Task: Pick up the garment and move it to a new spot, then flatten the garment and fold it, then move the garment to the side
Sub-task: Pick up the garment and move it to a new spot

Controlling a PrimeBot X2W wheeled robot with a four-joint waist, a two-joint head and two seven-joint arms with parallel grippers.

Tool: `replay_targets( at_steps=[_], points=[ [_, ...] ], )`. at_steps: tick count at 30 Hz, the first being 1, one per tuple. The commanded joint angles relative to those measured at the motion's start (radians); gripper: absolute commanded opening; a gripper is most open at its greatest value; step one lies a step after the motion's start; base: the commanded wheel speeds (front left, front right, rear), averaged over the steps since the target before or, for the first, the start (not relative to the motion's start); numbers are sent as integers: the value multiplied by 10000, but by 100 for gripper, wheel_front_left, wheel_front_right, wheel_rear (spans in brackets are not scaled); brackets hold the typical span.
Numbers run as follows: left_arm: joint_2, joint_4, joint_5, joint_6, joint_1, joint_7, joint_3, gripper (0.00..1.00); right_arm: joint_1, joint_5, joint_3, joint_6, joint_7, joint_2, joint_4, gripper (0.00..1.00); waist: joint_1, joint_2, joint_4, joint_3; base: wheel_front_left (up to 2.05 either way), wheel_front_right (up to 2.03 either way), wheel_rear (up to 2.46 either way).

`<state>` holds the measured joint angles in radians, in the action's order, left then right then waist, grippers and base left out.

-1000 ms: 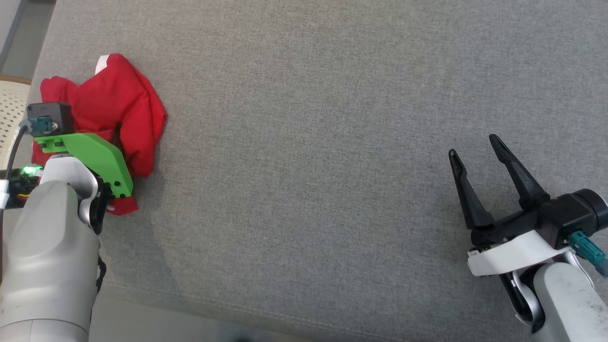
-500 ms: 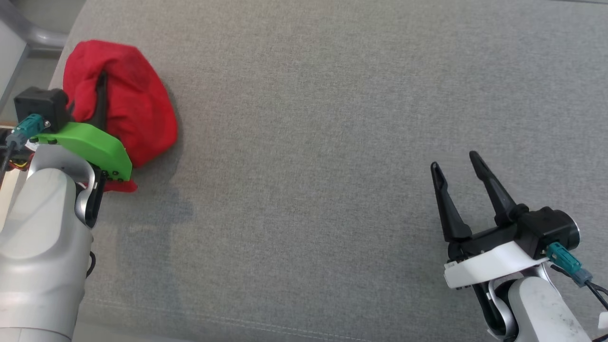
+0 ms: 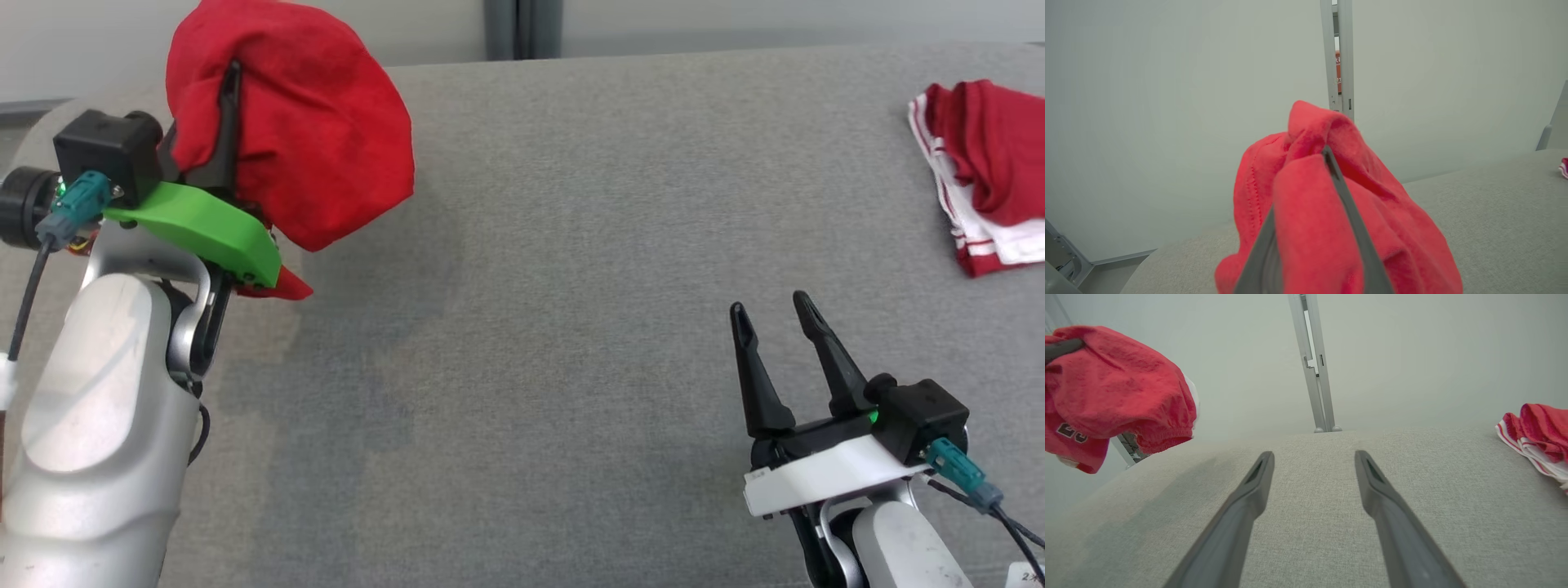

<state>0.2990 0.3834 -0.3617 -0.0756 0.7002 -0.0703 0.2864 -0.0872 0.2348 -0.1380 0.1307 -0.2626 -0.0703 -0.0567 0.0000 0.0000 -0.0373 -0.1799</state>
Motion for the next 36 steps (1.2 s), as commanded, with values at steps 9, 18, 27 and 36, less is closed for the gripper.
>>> replay_targets(
  at_steps=[9, 18, 27, 36],
  points=[
    [-245, -1061, 302, 563, -1115, 563, 557, 0, 22, 250, 126, 2, -25, 177, 115, 100, 0, 0, 2770, 388, 0, 0, 0],
    [-1527, 287, 265, 512, -1505, 247, 1600, 0, -63, 644, 173, 2, -25, 200, 237, 100, 0, 0, 3405, -221, 0, 0, 0],
    [-2392, 2177, -24, -61, -1286, -435, 2910, 36, -448, 968, 197, 2, -25, 199, 382, 100, 0, 0, 3388, -839, 0, 0, 0],
    [-2469, 1376, -1540, -242, -1427, -1387, 4444, 100, -142, 796, 211, 2, -25, 197, 174, 100, 0, 0, 2814, -227, 0, 0, 0]
  ],
)
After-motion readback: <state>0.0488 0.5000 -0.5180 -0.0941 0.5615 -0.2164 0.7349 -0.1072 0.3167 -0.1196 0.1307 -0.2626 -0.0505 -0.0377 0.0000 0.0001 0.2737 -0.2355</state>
